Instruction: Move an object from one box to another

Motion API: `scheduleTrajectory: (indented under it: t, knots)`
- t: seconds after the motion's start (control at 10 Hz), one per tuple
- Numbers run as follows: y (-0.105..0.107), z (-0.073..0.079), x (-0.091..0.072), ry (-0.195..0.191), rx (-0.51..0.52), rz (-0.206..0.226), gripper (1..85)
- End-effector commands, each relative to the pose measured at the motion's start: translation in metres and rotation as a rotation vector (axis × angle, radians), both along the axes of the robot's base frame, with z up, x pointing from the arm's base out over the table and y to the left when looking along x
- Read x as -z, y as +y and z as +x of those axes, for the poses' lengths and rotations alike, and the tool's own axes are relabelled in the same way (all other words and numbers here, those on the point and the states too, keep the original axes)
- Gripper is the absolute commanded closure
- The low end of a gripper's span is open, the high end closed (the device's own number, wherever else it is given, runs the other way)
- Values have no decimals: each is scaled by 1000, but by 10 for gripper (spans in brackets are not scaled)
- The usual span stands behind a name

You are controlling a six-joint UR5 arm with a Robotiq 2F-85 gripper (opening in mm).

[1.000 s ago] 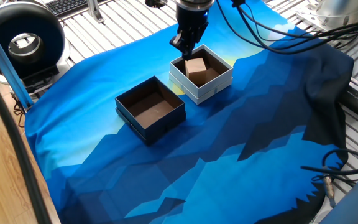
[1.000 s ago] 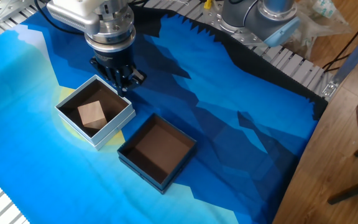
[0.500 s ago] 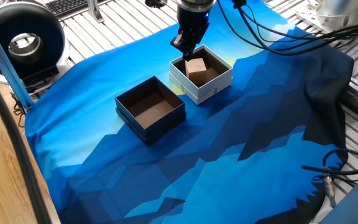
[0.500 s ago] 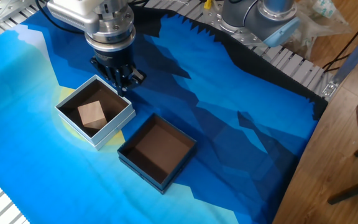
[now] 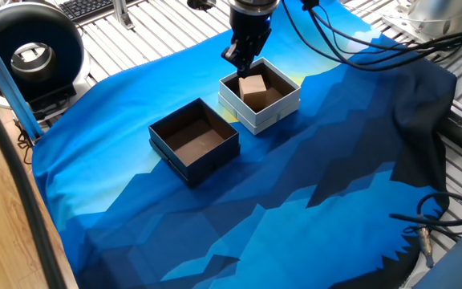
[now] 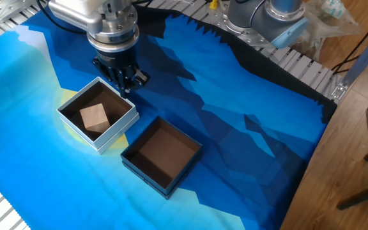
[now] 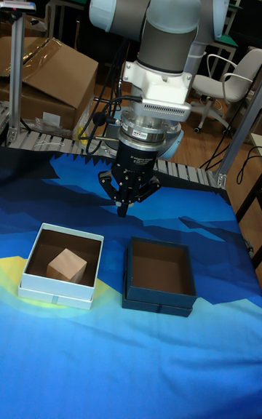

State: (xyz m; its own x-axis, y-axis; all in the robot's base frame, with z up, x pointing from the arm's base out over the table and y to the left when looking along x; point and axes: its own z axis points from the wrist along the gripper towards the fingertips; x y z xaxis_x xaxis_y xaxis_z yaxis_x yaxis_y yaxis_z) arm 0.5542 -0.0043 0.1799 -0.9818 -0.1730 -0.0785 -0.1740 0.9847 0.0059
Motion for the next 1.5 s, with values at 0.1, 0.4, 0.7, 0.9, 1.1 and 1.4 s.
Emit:
scheduleTrajectory:
  t: [0.1,0.4,0.7,0.9,1.1,1.4]
  knots:
    - [0,1,0,-23,-4,16,847]
    - [4,-4,1,-3,-16,34,847]
    - [-17,-20,2,59,81,-45,847]
    - [-15,-13,2,31,142,-30,847]
    - [-27,-1,9,32,28,-37,820]
    - [-57,32,37,-2,-145,-33,543]
